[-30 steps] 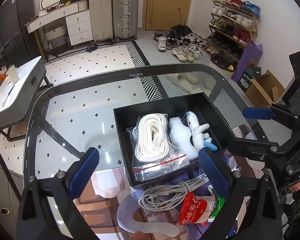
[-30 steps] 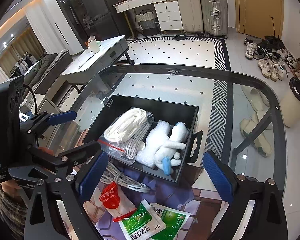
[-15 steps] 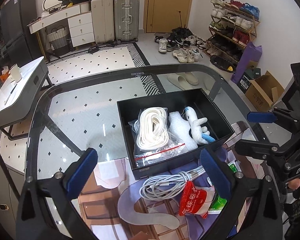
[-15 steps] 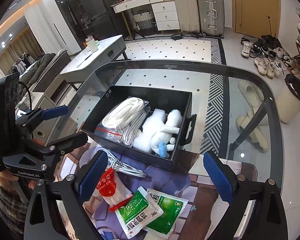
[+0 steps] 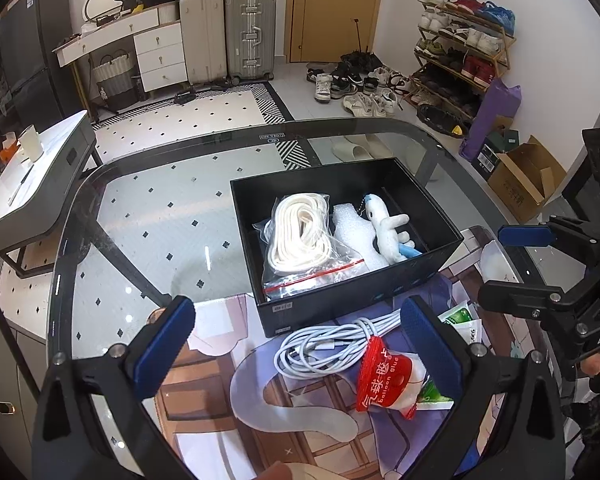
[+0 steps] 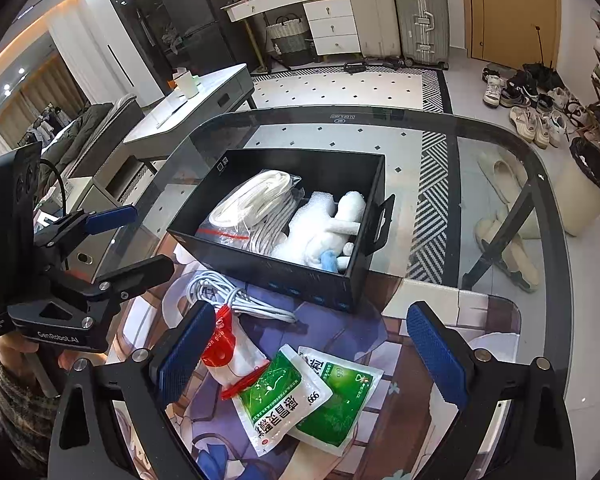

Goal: Organize soft objects
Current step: 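Reach the right gripper to the green medicine packet while the left gripper reaches the red balloon glue bag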

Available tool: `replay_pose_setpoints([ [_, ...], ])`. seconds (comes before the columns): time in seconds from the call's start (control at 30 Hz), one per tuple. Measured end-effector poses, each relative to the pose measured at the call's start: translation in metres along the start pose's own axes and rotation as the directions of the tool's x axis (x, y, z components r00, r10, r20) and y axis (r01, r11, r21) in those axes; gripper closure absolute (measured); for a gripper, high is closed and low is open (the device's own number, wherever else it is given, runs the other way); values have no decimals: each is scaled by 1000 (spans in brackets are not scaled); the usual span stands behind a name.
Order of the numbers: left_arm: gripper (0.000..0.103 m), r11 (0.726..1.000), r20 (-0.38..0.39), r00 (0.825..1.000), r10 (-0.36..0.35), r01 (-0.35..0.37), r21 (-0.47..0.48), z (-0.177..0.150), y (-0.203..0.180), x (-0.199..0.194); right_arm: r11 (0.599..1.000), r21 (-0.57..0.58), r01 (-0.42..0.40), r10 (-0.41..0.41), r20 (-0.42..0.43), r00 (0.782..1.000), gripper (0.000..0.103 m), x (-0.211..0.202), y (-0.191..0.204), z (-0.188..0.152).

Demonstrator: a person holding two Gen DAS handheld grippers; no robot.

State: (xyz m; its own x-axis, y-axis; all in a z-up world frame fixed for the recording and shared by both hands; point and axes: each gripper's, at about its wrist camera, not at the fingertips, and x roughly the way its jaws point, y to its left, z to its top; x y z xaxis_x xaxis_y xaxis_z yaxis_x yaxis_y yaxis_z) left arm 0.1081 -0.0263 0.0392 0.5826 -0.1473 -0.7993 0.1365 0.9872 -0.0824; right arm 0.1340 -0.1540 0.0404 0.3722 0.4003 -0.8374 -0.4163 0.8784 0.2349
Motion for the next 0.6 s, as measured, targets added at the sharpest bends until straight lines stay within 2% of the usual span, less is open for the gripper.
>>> replay_pose_setpoints([
  [0.6, 0, 1000, -24, 1000, -20, 20, -17, -20, 0, 4, 1000, 6, -7, 7, -35, 999, 5, 5, 0, -24],
])
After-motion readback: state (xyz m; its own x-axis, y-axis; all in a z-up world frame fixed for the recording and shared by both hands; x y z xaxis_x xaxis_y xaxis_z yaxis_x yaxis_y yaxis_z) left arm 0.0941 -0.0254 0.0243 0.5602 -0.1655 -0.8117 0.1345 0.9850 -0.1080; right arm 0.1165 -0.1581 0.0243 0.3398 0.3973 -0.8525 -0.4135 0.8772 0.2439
